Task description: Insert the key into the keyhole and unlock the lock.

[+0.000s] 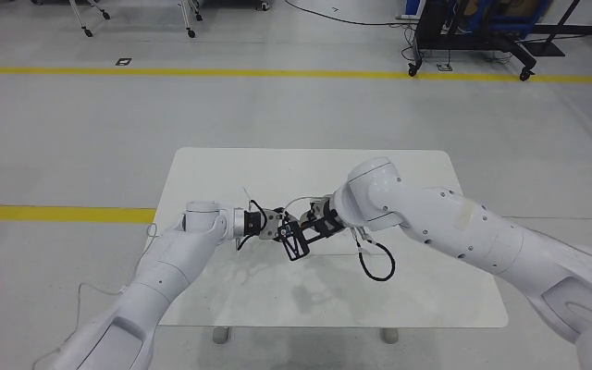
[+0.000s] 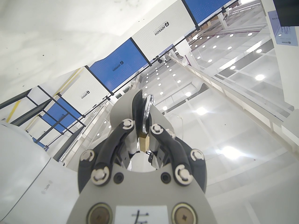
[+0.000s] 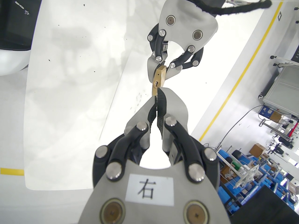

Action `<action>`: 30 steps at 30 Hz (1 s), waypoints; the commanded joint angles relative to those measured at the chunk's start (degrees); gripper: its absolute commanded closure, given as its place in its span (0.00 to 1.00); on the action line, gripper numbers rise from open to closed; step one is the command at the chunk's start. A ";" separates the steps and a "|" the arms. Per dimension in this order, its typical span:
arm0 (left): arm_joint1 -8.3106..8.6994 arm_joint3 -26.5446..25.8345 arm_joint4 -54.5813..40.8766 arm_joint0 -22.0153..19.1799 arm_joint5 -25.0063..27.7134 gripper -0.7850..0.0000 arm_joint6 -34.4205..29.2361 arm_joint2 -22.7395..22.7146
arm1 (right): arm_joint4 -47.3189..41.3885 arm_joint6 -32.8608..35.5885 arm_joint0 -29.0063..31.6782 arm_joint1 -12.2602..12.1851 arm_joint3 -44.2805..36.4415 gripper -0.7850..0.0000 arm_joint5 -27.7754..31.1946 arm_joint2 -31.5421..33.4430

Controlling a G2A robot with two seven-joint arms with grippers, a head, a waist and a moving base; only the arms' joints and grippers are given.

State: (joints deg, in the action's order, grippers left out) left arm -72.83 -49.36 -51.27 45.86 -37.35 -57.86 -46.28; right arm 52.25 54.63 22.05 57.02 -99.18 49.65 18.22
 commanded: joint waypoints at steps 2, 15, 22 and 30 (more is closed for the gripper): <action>-0.04 0.18 0.17 -0.04 0.02 1.00 -0.20 0.03 | -0.07 0.00 -0.19 0.19 0.41 1.00 0.00 -0.22; -0.32 1.24 0.67 -0.43 0.47 1.00 -1.23 0.13 | 0.12 -0.01 -1.13 1.24 1.25 1.00 0.01 -1.71; -0.57 2.09 -0.96 -0.41 -1.42 1.00 -2.40 -0.08 | 0.37 0.77 -2.08 1.71 0.88 1.00 -0.77 -3.30; -0.74 2.49 -1.56 -0.66 -2.32 1.00 -2.94 -0.20 | 0.07 1.08 -3.40 2.29 0.71 1.00 -1.08 -4.73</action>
State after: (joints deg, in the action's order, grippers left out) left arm -73.56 -46.86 -52.90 45.23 -39.68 -60.72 -46.50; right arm 52.34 55.70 18.76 59.26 -98.49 48.58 13.60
